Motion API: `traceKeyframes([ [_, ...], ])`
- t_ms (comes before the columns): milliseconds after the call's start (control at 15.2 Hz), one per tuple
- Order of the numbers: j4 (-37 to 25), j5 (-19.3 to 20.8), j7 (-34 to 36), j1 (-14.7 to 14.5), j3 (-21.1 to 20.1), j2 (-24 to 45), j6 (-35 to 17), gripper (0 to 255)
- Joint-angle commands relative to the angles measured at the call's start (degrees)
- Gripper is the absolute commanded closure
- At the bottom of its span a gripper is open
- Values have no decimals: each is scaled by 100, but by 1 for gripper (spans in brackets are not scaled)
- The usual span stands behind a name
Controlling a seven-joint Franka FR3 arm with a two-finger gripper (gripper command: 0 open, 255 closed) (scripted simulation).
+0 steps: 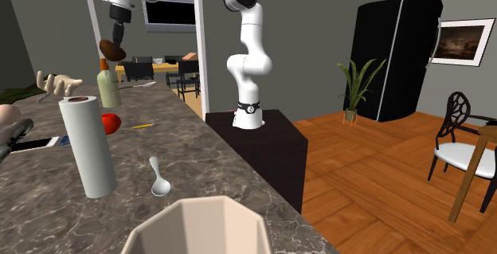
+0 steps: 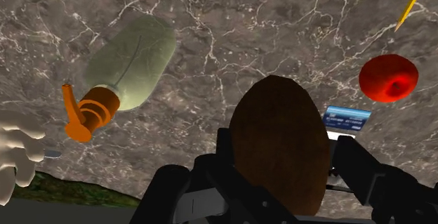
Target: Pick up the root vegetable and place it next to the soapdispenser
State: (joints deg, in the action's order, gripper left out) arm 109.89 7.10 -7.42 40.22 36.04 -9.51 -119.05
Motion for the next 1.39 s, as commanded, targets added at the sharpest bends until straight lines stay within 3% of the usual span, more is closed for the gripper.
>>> traceKeyframes([
  [0, 161, 3, 6, 4, 9, 7, -169, 255],
  [1320, 1384, -203, -131, 22, 176, 388, -1715, 255],
])
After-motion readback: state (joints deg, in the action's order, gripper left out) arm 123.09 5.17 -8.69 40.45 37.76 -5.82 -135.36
